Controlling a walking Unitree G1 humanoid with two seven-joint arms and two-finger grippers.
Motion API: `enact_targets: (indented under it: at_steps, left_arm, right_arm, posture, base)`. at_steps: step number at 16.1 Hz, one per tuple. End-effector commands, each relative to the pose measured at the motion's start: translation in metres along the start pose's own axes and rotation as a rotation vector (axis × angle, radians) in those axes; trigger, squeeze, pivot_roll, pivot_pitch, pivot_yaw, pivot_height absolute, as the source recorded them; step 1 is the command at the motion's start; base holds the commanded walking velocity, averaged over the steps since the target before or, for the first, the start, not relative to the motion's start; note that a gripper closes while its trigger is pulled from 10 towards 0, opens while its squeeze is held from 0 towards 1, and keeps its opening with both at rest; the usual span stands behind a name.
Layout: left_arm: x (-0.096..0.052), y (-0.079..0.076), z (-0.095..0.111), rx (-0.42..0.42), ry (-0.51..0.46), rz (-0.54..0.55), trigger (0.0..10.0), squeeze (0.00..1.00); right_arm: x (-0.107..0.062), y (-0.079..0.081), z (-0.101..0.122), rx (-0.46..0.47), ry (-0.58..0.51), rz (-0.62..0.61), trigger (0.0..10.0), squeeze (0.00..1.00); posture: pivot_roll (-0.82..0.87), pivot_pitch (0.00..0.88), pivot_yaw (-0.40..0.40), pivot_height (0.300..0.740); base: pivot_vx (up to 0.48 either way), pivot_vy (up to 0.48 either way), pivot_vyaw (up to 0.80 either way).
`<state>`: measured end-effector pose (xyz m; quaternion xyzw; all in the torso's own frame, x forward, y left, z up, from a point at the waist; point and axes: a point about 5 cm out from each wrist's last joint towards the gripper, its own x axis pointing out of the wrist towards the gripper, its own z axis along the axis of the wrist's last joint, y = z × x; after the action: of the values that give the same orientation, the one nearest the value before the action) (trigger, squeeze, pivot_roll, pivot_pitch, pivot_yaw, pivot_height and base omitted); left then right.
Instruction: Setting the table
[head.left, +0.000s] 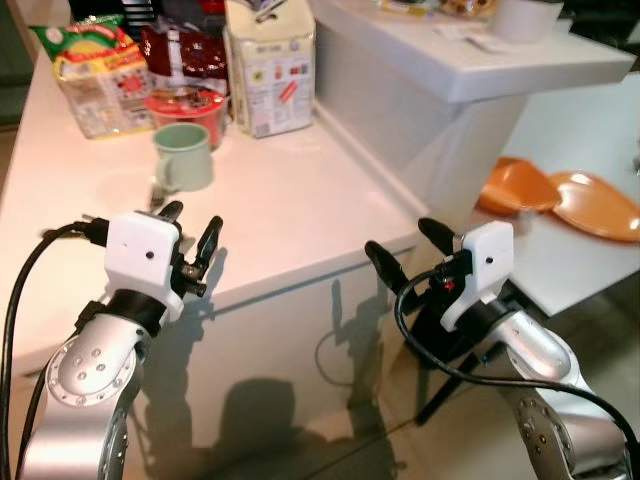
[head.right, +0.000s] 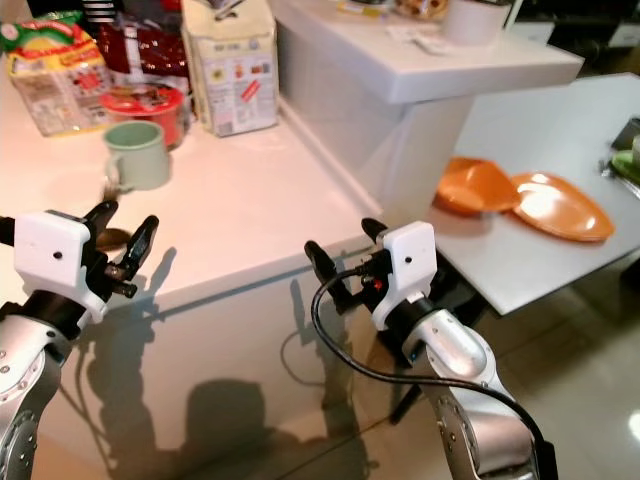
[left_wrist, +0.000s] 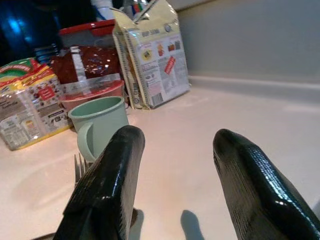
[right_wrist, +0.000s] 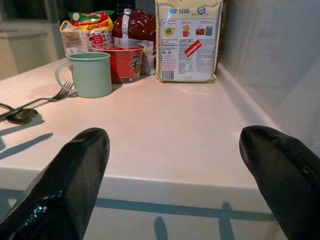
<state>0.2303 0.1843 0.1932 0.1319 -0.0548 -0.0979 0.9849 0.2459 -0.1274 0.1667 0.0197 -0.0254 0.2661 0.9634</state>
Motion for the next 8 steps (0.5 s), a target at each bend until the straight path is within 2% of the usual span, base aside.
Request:
enact_targets:
  at_steps: [1,8]
  left_arm:
    - [0.0023,-0.0039,0.0043,-0.006,-0.015,-0.024,10.0,0.0]
    - [0.0035,-0.0017,0.0055,0.002,-0.016,-0.026,10.0,0.0]
  right_arm:
    - [-0.0008,-0.0034,0.0016,-0.002,-0.002,-0.015,10.0,0.0]
    - [-0.0008,-0.0045,-0.0006,0.001,-0.001,-0.02,10.0,0.0]
  posture:
    - [0.08,0.0,-0.025,0.74]
    - [0.08,0.0,-0.022,0.74]
  base:
    - [0.0,0.45,0.0]
    - [0.0,0.449,0.0]
